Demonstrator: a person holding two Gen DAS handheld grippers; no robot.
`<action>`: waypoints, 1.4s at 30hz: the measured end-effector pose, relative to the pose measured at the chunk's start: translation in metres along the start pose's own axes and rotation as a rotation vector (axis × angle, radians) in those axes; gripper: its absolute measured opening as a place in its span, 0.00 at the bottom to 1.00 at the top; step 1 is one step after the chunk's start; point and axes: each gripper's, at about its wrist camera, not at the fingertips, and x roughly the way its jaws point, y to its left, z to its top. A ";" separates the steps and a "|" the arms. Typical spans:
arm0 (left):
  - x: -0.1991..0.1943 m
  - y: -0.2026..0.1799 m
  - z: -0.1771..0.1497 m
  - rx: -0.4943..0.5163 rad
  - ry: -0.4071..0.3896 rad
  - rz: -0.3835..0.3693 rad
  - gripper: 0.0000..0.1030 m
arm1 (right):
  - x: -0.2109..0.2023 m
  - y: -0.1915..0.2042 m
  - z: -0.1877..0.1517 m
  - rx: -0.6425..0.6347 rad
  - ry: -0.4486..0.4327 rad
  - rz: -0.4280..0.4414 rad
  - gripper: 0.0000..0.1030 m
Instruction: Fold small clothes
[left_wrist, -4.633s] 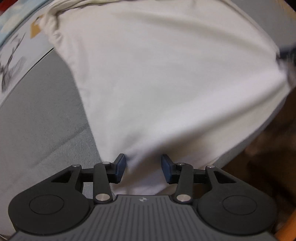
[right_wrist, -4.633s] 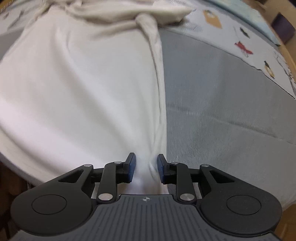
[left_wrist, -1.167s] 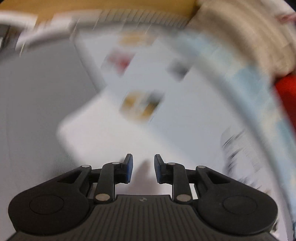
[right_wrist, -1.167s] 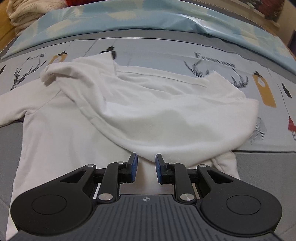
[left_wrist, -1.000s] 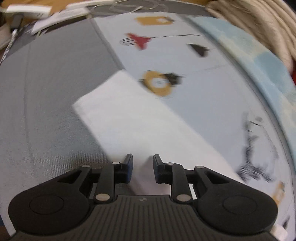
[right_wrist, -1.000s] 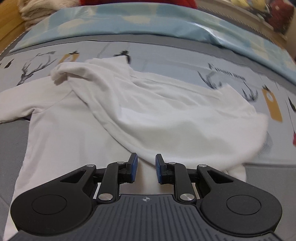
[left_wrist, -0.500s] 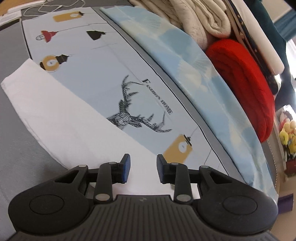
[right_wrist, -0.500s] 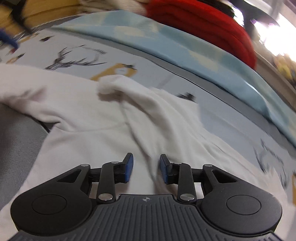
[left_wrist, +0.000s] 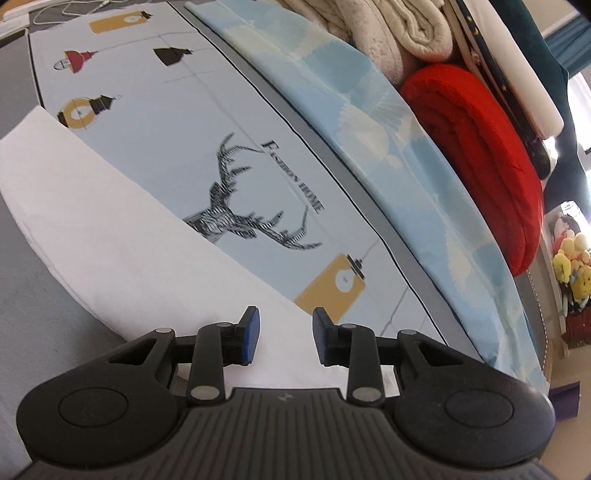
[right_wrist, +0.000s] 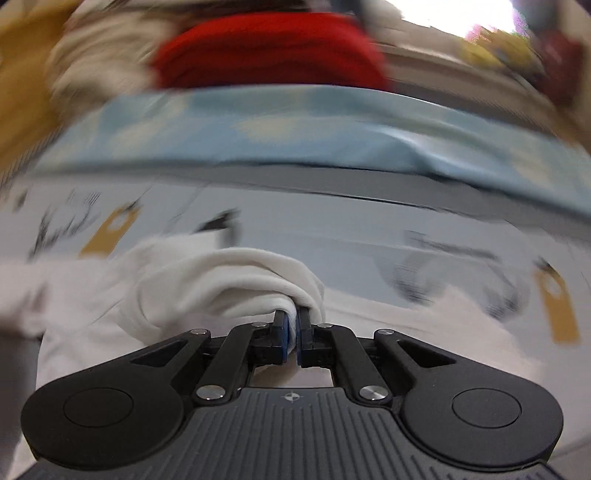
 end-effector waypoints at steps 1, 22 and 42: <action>0.001 -0.003 -0.003 0.006 0.003 -0.001 0.33 | -0.010 -0.028 0.000 0.048 0.000 -0.004 0.03; 0.029 -0.057 -0.063 0.228 0.062 0.011 0.33 | -0.115 -0.432 -0.197 1.134 -0.282 -0.488 0.06; 0.039 -0.073 -0.079 0.248 0.089 -0.002 0.33 | -0.149 -0.431 -0.222 1.339 -0.458 -0.715 0.31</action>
